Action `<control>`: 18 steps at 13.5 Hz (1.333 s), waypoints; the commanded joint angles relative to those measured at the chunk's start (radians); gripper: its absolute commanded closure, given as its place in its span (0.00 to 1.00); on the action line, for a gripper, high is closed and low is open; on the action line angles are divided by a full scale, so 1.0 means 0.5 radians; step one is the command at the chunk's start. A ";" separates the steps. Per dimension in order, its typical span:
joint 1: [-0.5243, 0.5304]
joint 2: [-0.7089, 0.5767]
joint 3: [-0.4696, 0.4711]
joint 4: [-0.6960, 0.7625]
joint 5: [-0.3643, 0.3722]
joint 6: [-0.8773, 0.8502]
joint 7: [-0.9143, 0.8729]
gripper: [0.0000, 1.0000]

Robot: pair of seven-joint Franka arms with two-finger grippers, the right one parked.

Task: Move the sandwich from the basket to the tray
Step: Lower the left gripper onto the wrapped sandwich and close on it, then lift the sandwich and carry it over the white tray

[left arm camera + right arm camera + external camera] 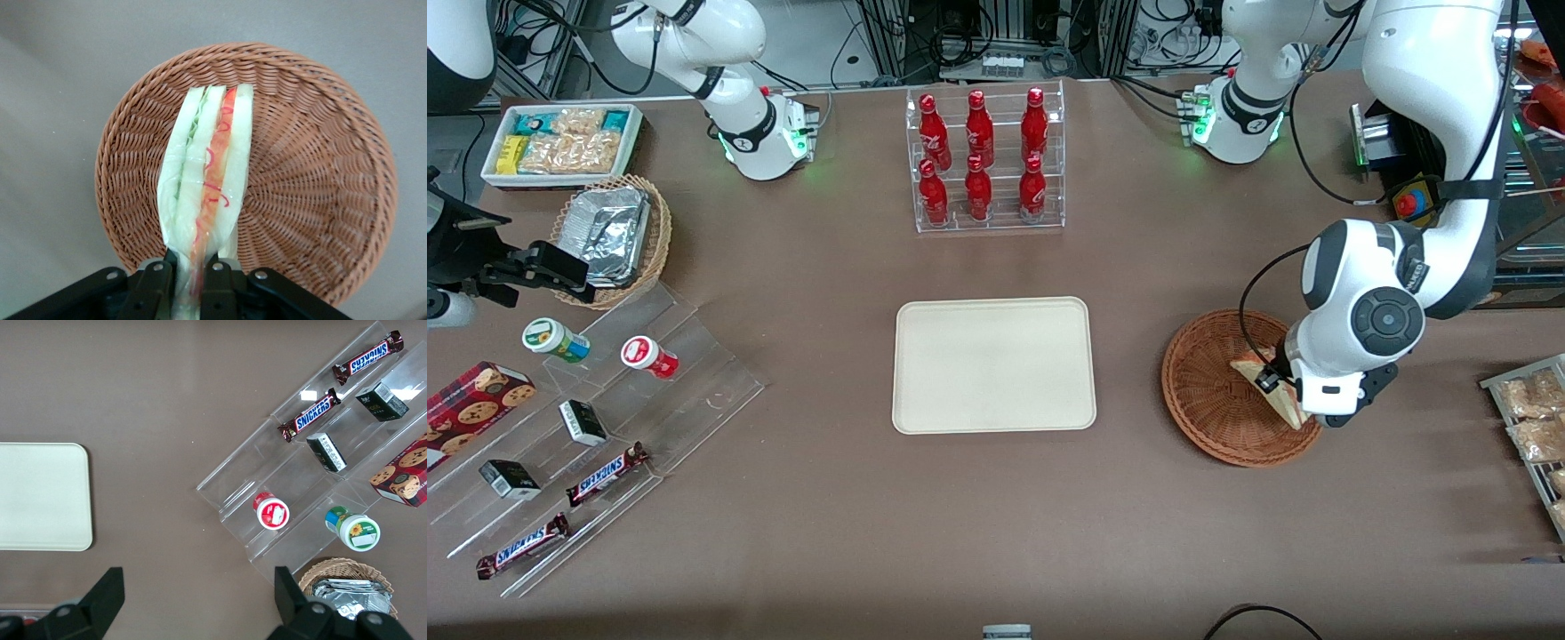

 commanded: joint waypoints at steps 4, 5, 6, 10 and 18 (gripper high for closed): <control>-0.173 -0.061 0.003 0.090 0.031 -0.127 0.069 1.00; -0.228 -0.070 -0.010 0.093 0.028 -0.127 0.087 1.00; -0.268 -0.076 -0.016 0.093 0.028 -0.130 0.090 1.00; -0.324 -0.067 -0.181 0.157 0.010 -0.130 0.206 1.00; -0.351 0.276 -0.589 0.445 0.009 -0.093 0.403 1.00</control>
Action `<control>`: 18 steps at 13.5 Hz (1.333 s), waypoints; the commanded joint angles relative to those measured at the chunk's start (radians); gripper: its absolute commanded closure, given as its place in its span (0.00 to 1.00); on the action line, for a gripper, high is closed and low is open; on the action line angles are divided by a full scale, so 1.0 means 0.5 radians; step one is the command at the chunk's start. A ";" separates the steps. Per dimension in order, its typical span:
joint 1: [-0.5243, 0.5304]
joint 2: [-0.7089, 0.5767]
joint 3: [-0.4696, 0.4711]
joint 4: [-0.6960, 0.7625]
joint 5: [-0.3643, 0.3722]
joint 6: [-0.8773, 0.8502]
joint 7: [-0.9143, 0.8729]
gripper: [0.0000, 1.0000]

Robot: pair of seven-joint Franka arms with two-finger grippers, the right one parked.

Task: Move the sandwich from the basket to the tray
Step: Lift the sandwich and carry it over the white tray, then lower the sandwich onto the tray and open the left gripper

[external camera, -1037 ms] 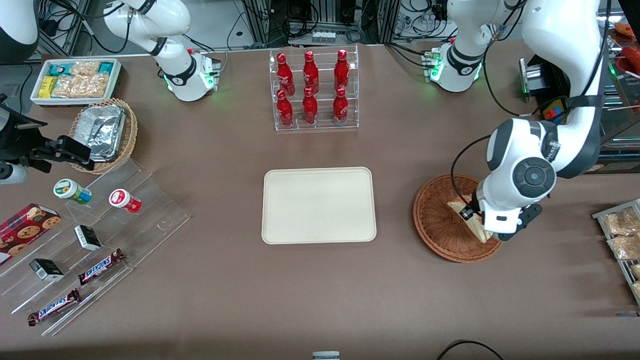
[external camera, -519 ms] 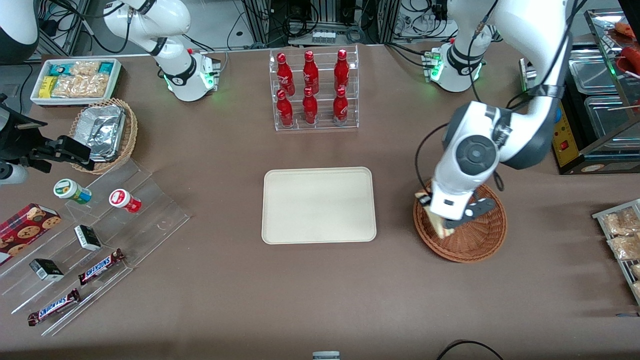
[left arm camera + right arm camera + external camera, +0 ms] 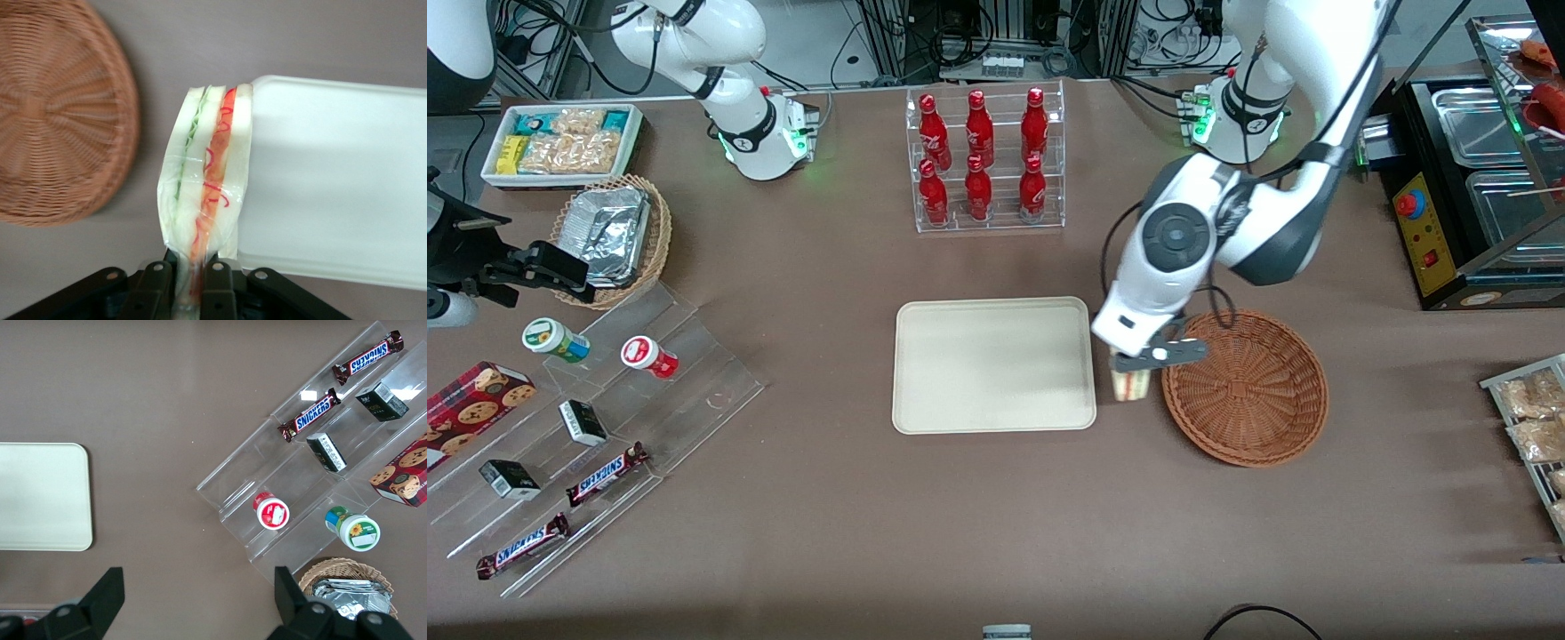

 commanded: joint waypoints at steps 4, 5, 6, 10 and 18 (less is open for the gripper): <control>-0.177 0.391 -0.063 0.366 0.069 -0.023 0.116 1.00; -0.214 0.449 -0.057 0.412 0.075 -0.023 0.106 1.00; -0.227 0.501 -0.051 0.458 0.084 -0.020 0.082 1.00; -0.270 0.633 -0.048 0.486 0.220 0.129 -0.084 1.00; -0.331 0.778 -0.042 0.594 0.379 0.164 -0.357 1.00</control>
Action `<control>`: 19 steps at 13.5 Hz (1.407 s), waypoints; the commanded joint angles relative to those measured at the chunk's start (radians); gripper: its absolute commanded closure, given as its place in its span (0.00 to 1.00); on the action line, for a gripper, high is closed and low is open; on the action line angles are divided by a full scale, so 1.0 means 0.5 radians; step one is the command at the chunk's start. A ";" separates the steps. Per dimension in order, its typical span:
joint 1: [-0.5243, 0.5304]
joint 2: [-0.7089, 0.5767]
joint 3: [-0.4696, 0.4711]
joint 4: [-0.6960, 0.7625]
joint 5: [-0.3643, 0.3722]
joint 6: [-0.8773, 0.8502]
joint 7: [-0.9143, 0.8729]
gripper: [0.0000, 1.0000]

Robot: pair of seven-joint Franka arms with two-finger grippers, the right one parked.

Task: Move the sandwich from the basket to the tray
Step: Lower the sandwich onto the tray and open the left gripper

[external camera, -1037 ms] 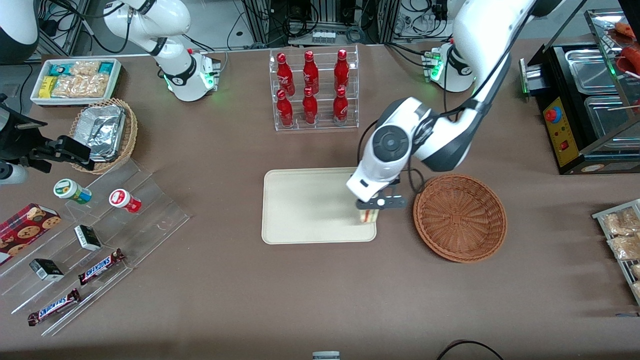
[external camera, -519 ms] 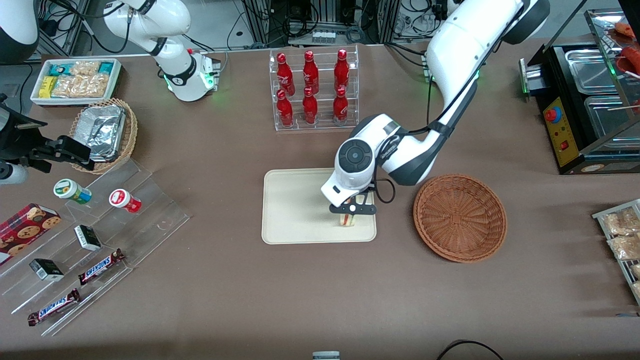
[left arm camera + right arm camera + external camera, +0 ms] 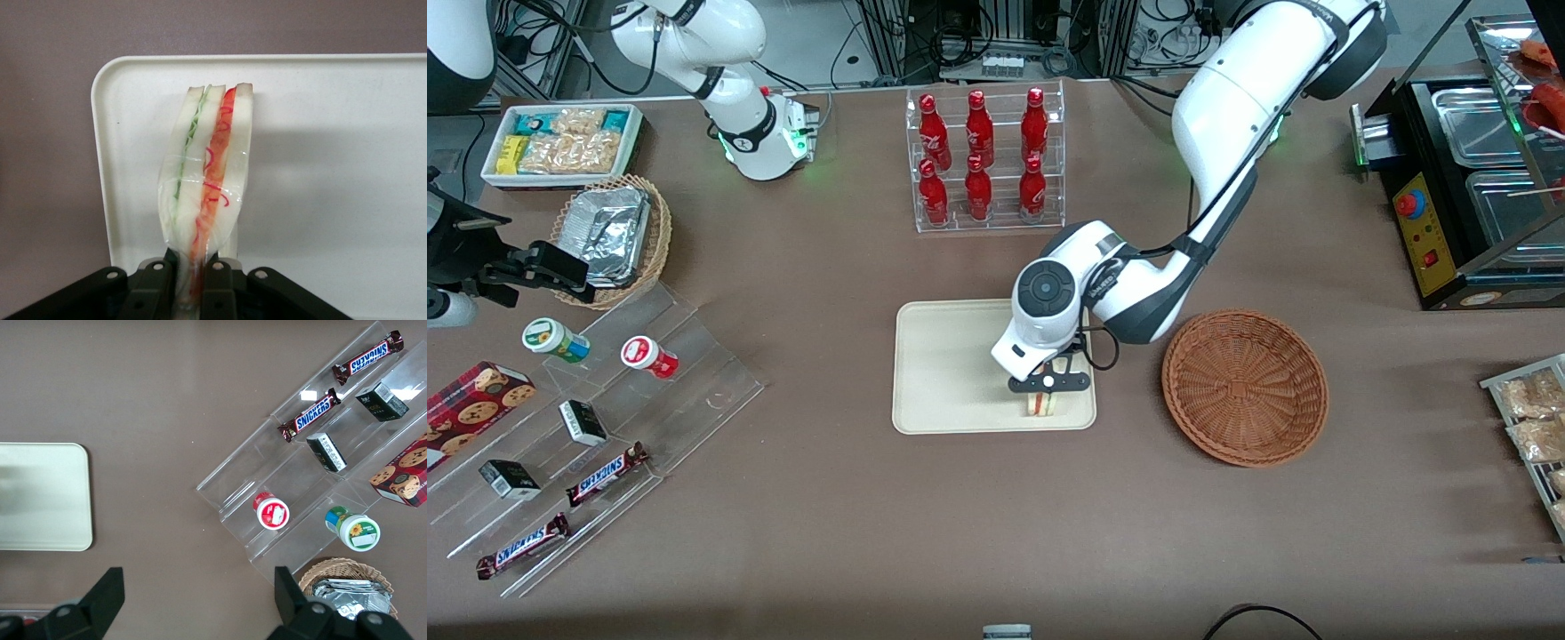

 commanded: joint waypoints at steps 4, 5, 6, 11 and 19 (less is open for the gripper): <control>-0.069 0.063 0.021 0.088 0.070 -0.013 -0.100 1.00; -0.075 0.063 0.021 0.088 0.088 -0.013 -0.103 1.00; -0.087 0.066 0.021 0.088 0.094 -0.013 -0.103 1.00; -0.106 0.094 0.021 0.082 0.152 -0.019 -0.103 1.00; -0.096 0.094 0.021 0.079 0.134 -0.022 -0.106 0.00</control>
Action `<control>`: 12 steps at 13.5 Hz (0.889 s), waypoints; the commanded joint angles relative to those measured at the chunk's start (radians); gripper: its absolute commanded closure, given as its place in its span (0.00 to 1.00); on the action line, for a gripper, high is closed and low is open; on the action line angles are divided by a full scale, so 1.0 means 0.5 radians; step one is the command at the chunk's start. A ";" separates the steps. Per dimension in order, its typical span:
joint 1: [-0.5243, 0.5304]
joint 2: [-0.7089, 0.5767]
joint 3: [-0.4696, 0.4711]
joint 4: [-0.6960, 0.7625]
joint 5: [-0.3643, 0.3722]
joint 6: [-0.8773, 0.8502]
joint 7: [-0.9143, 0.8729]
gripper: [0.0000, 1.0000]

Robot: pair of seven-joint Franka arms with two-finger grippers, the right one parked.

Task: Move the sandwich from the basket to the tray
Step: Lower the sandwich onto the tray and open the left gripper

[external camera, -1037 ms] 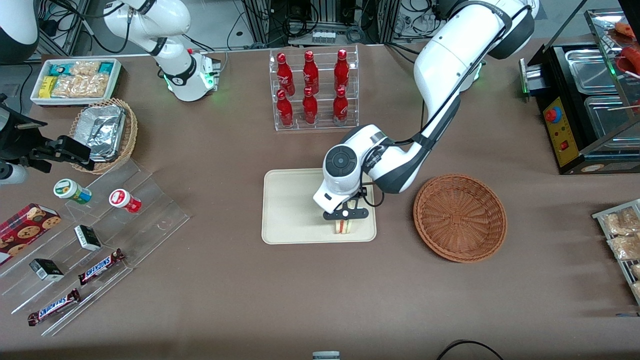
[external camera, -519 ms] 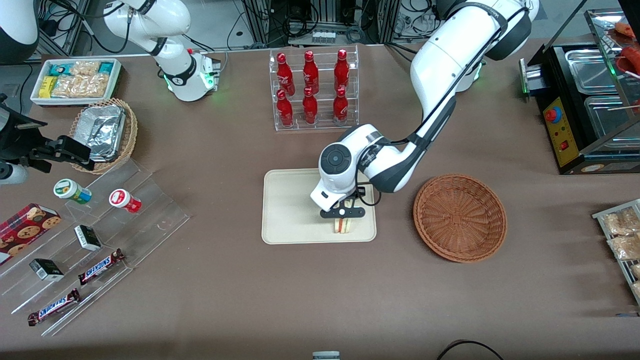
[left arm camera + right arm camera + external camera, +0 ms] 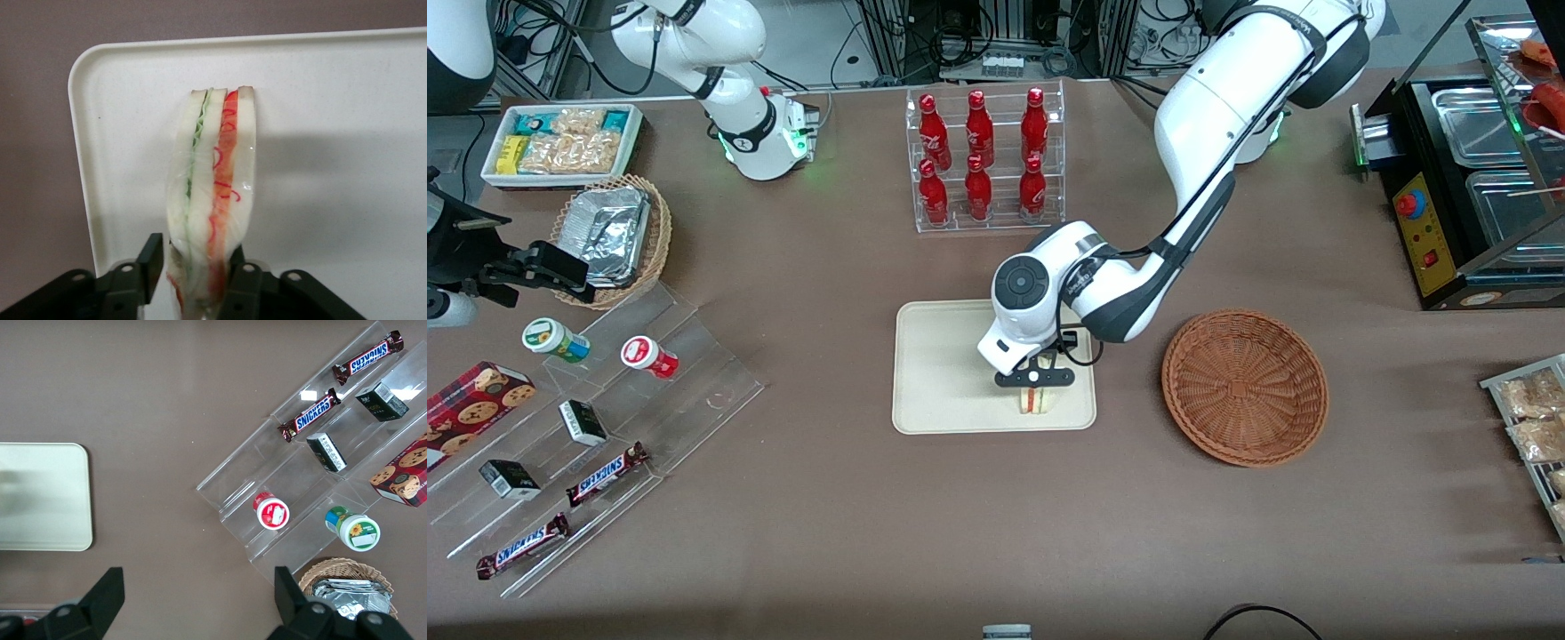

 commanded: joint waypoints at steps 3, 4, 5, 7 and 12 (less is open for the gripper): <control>-0.020 0.025 0.015 0.060 0.018 -0.024 -0.050 0.00; -0.023 0.025 0.015 0.060 0.033 -0.033 -0.047 0.00; -0.023 0.025 0.015 0.060 0.043 -0.037 -0.047 0.00; -0.020 0.015 0.018 0.066 0.037 -0.040 -0.056 0.00; 0.016 -0.021 0.021 0.112 0.040 -0.055 -0.167 0.00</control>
